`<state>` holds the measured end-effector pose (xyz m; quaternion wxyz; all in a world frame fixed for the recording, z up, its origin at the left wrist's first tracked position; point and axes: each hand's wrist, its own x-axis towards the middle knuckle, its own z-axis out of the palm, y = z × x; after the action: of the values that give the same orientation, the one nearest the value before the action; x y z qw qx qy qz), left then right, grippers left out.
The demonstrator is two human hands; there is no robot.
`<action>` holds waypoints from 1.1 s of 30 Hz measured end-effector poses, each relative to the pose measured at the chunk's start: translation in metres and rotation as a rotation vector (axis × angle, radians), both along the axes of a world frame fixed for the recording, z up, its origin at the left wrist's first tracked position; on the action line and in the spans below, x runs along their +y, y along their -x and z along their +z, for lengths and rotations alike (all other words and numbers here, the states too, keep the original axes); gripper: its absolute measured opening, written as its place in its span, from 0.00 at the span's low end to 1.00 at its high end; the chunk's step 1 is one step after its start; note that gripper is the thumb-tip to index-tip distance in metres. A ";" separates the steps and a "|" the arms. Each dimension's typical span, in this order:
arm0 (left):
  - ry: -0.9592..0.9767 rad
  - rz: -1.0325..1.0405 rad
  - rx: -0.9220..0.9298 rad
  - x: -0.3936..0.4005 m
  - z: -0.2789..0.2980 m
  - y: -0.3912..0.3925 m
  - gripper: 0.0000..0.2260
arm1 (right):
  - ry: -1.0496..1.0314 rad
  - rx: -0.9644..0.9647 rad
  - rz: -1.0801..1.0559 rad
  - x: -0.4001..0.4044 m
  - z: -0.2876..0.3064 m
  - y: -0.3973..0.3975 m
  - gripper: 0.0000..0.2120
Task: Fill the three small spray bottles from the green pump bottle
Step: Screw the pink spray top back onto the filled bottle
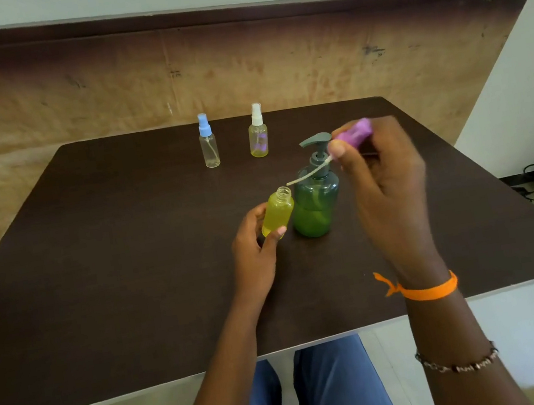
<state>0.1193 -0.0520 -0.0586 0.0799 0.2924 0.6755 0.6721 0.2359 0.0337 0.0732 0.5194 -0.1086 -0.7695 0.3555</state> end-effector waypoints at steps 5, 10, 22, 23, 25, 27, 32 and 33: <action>-0.020 -0.010 -0.006 -0.001 0.001 -0.003 0.17 | -0.184 -0.169 -0.070 0.002 -0.015 0.023 0.06; -0.032 -0.015 0.010 -0.001 0.002 -0.004 0.16 | -0.213 -0.169 -0.087 0.000 -0.010 0.025 0.07; -0.054 -0.041 0.018 -0.001 0.001 -0.003 0.15 | -0.300 -0.279 -0.048 0.004 -0.009 0.027 0.09; -0.059 -0.047 0.018 -0.001 0.001 -0.004 0.15 | -0.289 -0.329 -0.031 0.003 -0.013 0.028 0.08; -0.072 -0.061 0.020 -0.001 0.002 -0.004 0.16 | -0.242 -0.455 -0.003 0.002 -0.018 0.031 0.11; -0.080 -0.070 0.032 -0.001 0.002 -0.005 0.16 | -0.195 -0.543 0.029 0.003 -0.020 0.032 0.13; -0.059 -0.071 0.058 -0.001 0.003 -0.004 0.18 | -0.132 -0.589 0.103 0.006 -0.013 0.032 0.15; -0.053 -0.075 0.058 -0.001 0.002 -0.004 0.17 | -0.131 -0.596 0.124 0.006 -0.011 0.032 0.16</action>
<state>0.1236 -0.0528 -0.0561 0.0779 0.3387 0.6481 0.6776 0.2042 0.0401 0.0619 0.2544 -0.1273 -0.9142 0.2887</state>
